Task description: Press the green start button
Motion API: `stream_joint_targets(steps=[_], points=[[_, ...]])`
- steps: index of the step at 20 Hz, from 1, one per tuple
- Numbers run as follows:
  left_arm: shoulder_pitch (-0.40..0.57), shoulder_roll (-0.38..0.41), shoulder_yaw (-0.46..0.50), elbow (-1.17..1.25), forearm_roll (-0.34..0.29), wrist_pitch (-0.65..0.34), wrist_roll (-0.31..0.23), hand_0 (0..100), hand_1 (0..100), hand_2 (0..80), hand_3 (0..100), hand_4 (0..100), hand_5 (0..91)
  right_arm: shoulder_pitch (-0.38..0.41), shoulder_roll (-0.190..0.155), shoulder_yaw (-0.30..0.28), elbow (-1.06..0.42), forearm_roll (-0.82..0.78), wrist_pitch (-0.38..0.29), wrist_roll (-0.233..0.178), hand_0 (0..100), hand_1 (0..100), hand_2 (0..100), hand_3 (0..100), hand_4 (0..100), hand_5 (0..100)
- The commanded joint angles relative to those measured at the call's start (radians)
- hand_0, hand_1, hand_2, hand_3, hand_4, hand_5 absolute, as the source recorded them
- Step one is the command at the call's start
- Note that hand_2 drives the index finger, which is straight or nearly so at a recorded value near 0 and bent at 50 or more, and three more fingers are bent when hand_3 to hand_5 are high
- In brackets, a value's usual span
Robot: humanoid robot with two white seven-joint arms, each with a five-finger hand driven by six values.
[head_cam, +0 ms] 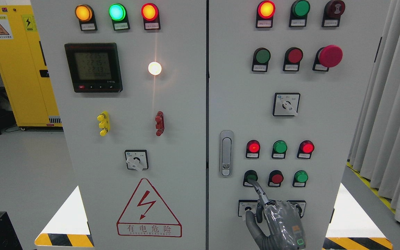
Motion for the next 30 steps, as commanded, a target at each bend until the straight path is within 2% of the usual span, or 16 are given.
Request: stream_joint_targets(steps=[1, 15, 27, 30], points=[[0.001, -0.001, -0.001, 0.000, 0.001, 0.001, 0.000, 12, 56, 0.0, 0, 0, 0.0, -0.011, 0.001, -0.005, 0.027, -0.001, 0.003, 0.000, 74, 87, 0, 89, 95, 100], [0.001, -0.001, 0.000, 0.000, 0.001, 0.001, 0.000, 12, 56, 0.0, 0, 0, 0.0, 0.010, 0.007, -0.002, -0.002, -0.015, -0.011, -0.015, 74, 87, 0, 89, 95, 100], [0.001, 0.001, 0.000, 0.000, 0.001, 0.001, 0.000, 12, 56, 0.0, 0, 0, 0.0, 0.027, 0.007, 0.008, -0.048, -0.012, -0.021, -0.043, 74, 87, 0, 89, 95, 100], [0.001, 0.001, 0.000, 0.000, -0.001, 0.001, 0.001, 12, 56, 0.0, 0, 0, 0.0, 0.032, 0.007, -0.004, -0.070, -0.015, -0.038, -0.054, 74, 87, 0, 89, 95, 100]])
